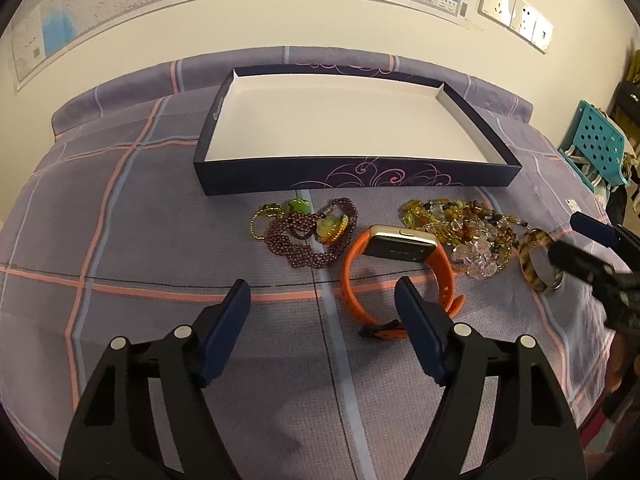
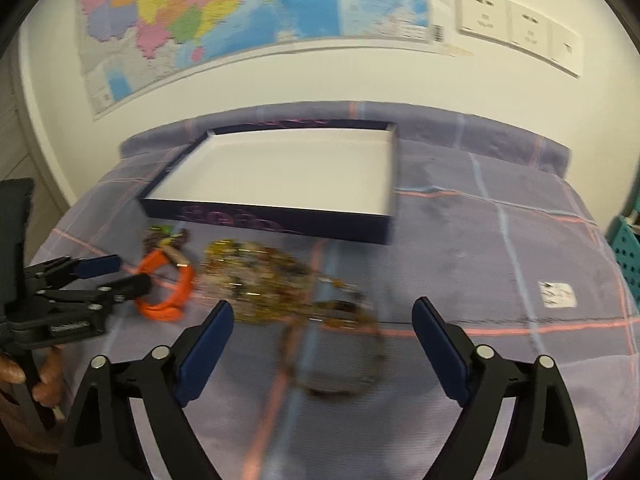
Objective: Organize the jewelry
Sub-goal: 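Grasp the orange smartwatch with the left tool while the right tool grasps the tortoiseshell bangle, then carry the watch with the left tool into the tray while the right tool places the bangle beside it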
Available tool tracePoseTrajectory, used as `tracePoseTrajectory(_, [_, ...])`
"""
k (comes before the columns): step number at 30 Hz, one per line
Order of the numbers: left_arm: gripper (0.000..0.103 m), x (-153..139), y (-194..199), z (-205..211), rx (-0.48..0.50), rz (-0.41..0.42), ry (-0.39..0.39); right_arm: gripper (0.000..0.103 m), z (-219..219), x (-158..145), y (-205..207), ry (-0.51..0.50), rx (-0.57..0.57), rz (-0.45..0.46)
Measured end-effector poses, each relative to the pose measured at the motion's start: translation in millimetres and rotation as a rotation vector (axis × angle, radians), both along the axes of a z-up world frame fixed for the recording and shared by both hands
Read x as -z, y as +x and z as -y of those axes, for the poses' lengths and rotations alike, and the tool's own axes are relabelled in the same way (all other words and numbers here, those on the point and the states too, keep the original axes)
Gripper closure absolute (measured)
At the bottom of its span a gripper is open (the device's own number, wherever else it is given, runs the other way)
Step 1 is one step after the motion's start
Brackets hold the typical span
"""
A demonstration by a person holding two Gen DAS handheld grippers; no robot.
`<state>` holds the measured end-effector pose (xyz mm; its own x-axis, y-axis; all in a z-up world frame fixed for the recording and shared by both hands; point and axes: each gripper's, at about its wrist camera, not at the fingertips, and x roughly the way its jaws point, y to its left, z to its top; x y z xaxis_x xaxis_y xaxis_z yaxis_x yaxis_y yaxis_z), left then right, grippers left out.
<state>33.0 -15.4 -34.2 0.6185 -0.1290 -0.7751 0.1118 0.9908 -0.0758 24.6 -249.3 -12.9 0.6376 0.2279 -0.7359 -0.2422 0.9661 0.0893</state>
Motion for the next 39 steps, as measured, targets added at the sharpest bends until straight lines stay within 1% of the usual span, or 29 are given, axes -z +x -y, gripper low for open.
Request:
tracePoseTrajectory(2, [0.033,2,2,2,0.010,-0.007,0.005,0.023,13,5,2,0.006,0.018,-0.026])
tracePoseTrajectory(5, [0.035,3,3,4,0.018,-0.010,0.004,0.034,25,12,5,0.013,0.025,-0.061])
tracePoseTrajectory(7, [0.038,3,5,6,0.028,-0.011,0.009,0.050,29,16,6,0.038,0.017,-0.081])
tracePoseTrajectory(9, [0.041,3,6,7,0.035,-0.011,0.016,0.055,29,19,9,0.044,0.007,-0.090])
tracePoseTrajectory(11, [0.045,4,7,9,0.043,-0.015,0.018,0.058,24,20,10,0.028,-0.009,-0.089])
tracePoseTrajectory(13, [0.051,3,7,10,0.051,-0.016,0.018,0.074,18,22,11,-0.005,-0.028,-0.081])
tracePoseTrajectory(14, [0.053,2,7,11,0.062,-0.018,0.015,0.079,16,21,10,-0.017,-0.032,-0.083])
tracePoseTrajectory(15, [0.058,2,7,12,0.068,-0.020,0.011,0.089,15,21,11,-0.020,-0.039,-0.088])
tracePoseTrajectory(16, [0.063,2,7,12,0.073,-0.021,0.009,0.097,15,20,11,-0.014,-0.046,-0.094])
tracePoseTrajectory(17, [0.069,1,6,13,0.079,-0.022,0.006,0.097,16,20,11,-0.013,-0.046,-0.097])
tracePoseTrajectory(19, [0.072,1,5,14,0.085,-0.026,0.000,0.097,17,18,10,-0.008,-0.047,-0.101])
tracePoseTrajectory(21, [0.080,0,4,12,0.078,-0.034,-0.008,0.097,20,14,8,0.024,-0.058,-0.099])
tracePoseTrajectory(23, [0.082,-4,2,10,0.085,-0.037,-0.025,0.097,21,8,7,0.046,-0.068,-0.092])
tracePoseTrajectory(24, [0.086,-5,1,9,0.086,-0.035,-0.029,0.097,22,4,6,0.056,-0.070,-0.085])
tracePoseTrajectory(25, [0.094,-8,0,7,0.087,-0.031,-0.037,0.097,23,1,6,0.067,-0.073,-0.080])
tracePoseTrajectory(26, [0.097,-10,-1,5,0.091,-0.031,-0.051,0.097,23,-4,6,0.081,-0.076,-0.071])
tracePoseTrajectory(28, [0.099,-17,-3,1,0.109,-0.027,-0.099,0.097,22,-11,8,0.094,-0.085,-0.059])
tracePoseTrajectory(30, [0.102,-27,-5,-3,0.122,-0.002,-0.122,0.097,18,-17,12,0.106,-0.094,-0.044])
tracePoseTrajectory(31, [0.102,-30,-6,-4,0.133,0.010,-0.129,0.097,16,-19,14,0.109,-0.103,-0.040])
tracePoseTrajectory(33, [0.101,-34,-6,-4,0.154,0.028,-0.114,0.097,10,-21,20,0.110,-0.108,-0.033])
tracePoseTrajectory(34, [0.086,-34,-6,-4,0.158,0.025,-0.106,0.097,6,-21,23,0.115,-0.116,-0.036])
tracePoseTrajectory(35, [0.060,-33,-5,-5,0.166,0.016,-0.111,0.097,5,-21,22,0.115,-0.118,-0.036])
tracePoseTrajectory(36, [0.054,-31,-4,-5,0.181,0.014,-0.112,0.097,3,-20,23,0.111,-0.120,-0.036])
tracePoseTrajectory(37, [0.057,-29,-4,-3,0.190,0.019,-0.094,0.097,1,-19,24,0.108,-0.123,-0.040])
tracePoseTrajectory(38, [0.064,-26,-2,0,0.196,0.013,-0.061,0.097,0,-17,25,0.111,-0.124,-0.045])
tracePoseTrajectory(39, [0.070,-23,2,1,0.208,-0.002,-0.053,0.097,-1,-15,26,0.113,-0.124,-0.052])
